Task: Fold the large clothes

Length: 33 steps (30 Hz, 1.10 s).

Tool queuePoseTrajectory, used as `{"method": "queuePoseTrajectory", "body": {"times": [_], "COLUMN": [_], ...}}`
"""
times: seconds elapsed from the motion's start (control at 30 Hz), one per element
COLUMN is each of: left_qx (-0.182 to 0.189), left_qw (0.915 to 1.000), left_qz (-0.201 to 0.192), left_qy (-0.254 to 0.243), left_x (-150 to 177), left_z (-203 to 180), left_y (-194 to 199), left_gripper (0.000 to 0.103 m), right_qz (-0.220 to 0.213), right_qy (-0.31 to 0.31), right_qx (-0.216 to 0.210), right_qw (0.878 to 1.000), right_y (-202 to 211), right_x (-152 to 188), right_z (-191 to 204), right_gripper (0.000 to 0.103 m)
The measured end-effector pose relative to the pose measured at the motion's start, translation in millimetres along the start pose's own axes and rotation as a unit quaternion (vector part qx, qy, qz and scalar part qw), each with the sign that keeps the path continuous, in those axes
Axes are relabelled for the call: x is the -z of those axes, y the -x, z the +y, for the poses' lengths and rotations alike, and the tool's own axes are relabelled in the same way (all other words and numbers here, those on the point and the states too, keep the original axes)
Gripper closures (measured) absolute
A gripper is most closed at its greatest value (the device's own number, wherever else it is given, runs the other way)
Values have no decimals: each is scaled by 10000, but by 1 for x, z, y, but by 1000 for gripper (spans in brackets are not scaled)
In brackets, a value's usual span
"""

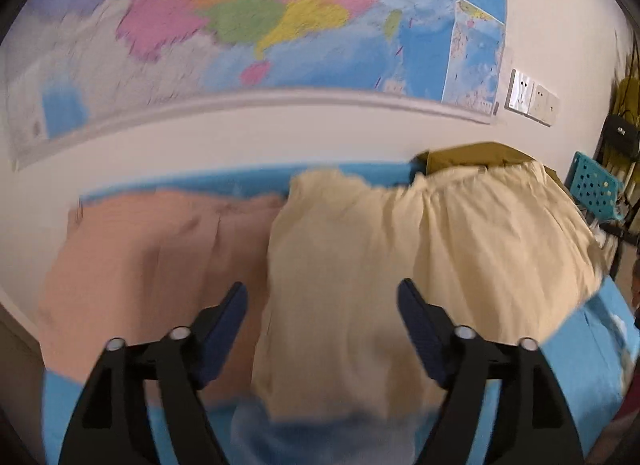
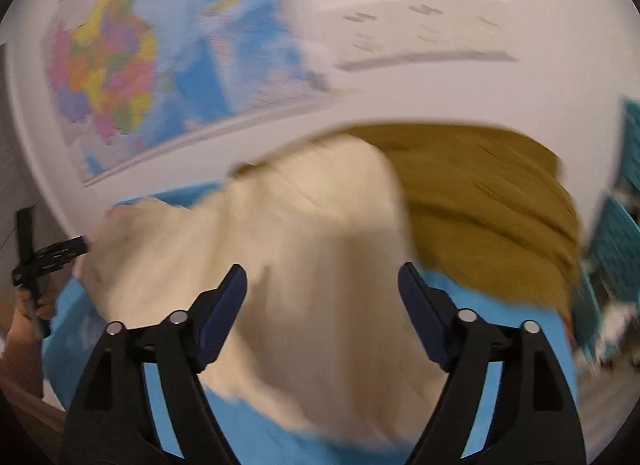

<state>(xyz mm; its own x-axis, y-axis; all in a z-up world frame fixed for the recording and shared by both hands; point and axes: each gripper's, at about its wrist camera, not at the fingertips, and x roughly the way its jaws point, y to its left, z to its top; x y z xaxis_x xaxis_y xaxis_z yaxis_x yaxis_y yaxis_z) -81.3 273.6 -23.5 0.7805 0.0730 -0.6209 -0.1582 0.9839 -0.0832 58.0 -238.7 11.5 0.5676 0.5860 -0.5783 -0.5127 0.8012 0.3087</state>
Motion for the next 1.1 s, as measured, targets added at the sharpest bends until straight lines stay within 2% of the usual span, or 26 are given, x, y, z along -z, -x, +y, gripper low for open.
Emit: {"method": "queuePoseTrajectory", "body": {"times": [0.1, 0.13, 0.2, 0.23, 0.27, 0.3, 0.33, 0.37, 0.43, 0.47, 0.53, 0.6, 0.7, 0.73, 0.83, 0.87, 0.9, 0.93, 0.97, 1.0, 1.03, 1.07, 1.1], "left_qx": [448, 492, 481, 378, 393, 496, 604, 698, 812, 909, 1219, 1422, 1555, 1588, 1806, 1780, 1718, 1687, 1585, 1429, 1233, 770, 544], "left_qw": [9977, 9971, 9974, 9976, 9971, 9961, 9947, 9931, 9912, 9898, 9855, 9809, 9748, 9725, 9559, 9534, 9536, 9554, 9589, 9619, 9664, 9777, 9835], "left_qz": [363, 453, 488, 538, 597, 632, 644, 664, 644, 622, 588, 725, 1016, 1139, 1630, 1762, 1826, 1796, 1750, 1747, 1705, 1536, 1409], "left_qy": [344, 351, 244, 216, 243, 363, 530, 664, 823, 902, 1022, 1113, 1236, 1269, 1644, 1681, 1668, 1626, 1576, 1540, 1477, 1210, 997], "left_x": [21, 24, 29, 30, 32, 32, 32, 31, 29, 27, 23, 21, 30, 39, 68, 76, 82, 84, 82, 79, 76, 67, 60], "left_z": [15, 14, 6, 2, 1, 0, 1, 2, 3, 3, 3, 3, 5, 6, 12, 12, 11, 11, 11, 10, 8, 1, -4], "left_y": [-5, -10, -22, -29, -33, -36, -37, -34, -22, -15, 7, 26, 42, 41, 16, 7, -1, -4, -6, -6, -3, 5, 11], "left_gripper": [21, 21, 21, 23, 30, 34, 49, 65, 78, 81, 84, 85, 85, 85, 85, 83, 81, 74, 66, 63, 52, 43, 42], "right_qz": [286, 365, 567, 633, 642, 629, 638, 572, 405, 213, -187, -399, -505, -429, 280, 577, 758, 858, 844, 784, 712, 525, 380], "right_qy": [-251, -262, -275, -256, -269, -317, -342, -365, -469, -418, -481, -488, -415, -562, -1043, -1068, -1028, -996, -1051, -1021, -900, -691, -562], "right_qx": [61, 7, -222, -345, -403, -451, -583, -682, -1069, -1213, -1504, -1498, -1101, -989, -609, -478, -313, -149, -36, 138, 405, 712, 780], "right_qw": [9993, 9990, 9978, 9971, 9968, 9965, 9957, 9954, 9923, 9915, 9873, 9867, 9918, 9926, 9923, 9915, 9913, 9912, 9909, 9916, 9926, 9937, 9946], "right_y": [-3, -7, -22, -27, -32, -32, -32, -24, -5, 12, 53, 83, 119, 120, 94, 79, 69, 64, 64, 67, 71, 79, 84], "right_x": [24, 29, 35, 37, 35, 35, 31, 30, 23, 19, 11, 9, 19, 26, 55, 65, 71, 75, 74, 71, 65, 57, 50], "right_z": [-20, -22, -22, -22, -21, -20, -18, -17, -15, -12, -11, -12, -23, -32, -62, -64, -64, -65, -64, -63, -58, -46, -39], "right_gripper": [18, 19, 28, 45, 63, 71, 83, 87, 90, 91, 93, 93, 93, 93, 92, 91, 88, 82, 76, 71, 59, 56, 55]}}
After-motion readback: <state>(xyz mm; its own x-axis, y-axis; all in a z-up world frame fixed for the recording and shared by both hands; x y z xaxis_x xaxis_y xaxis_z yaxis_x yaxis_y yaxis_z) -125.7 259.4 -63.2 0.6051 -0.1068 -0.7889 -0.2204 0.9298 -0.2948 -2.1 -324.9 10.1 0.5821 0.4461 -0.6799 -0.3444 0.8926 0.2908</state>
